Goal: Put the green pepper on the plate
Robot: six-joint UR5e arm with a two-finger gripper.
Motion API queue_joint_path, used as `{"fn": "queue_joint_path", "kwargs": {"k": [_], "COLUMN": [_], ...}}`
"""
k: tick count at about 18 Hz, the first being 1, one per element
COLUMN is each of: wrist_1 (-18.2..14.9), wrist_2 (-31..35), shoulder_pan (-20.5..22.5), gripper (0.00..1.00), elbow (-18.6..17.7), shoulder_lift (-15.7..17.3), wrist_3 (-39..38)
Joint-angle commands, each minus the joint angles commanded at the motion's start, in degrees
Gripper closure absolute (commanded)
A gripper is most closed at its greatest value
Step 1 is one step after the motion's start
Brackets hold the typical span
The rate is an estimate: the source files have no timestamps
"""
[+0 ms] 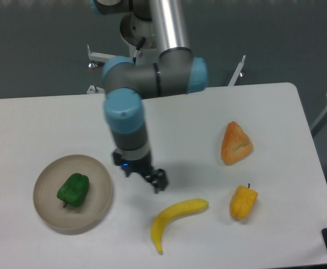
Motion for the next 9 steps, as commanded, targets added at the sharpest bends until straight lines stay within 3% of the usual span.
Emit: {"fn": "queue_joint_path", "kwargs": {"k": [4, 9], "wrist_1": [0.1, 0.1], "wrist_2": [-0.1, -0.1], "shoulder_pan": [4.2, 5.1], "gripper": [0.00, 0.00], "elbow": [0.1, 0.4], "shoulder_lift": [0.3, 0.4], "wrist_3": [7.3, 9.3]}}
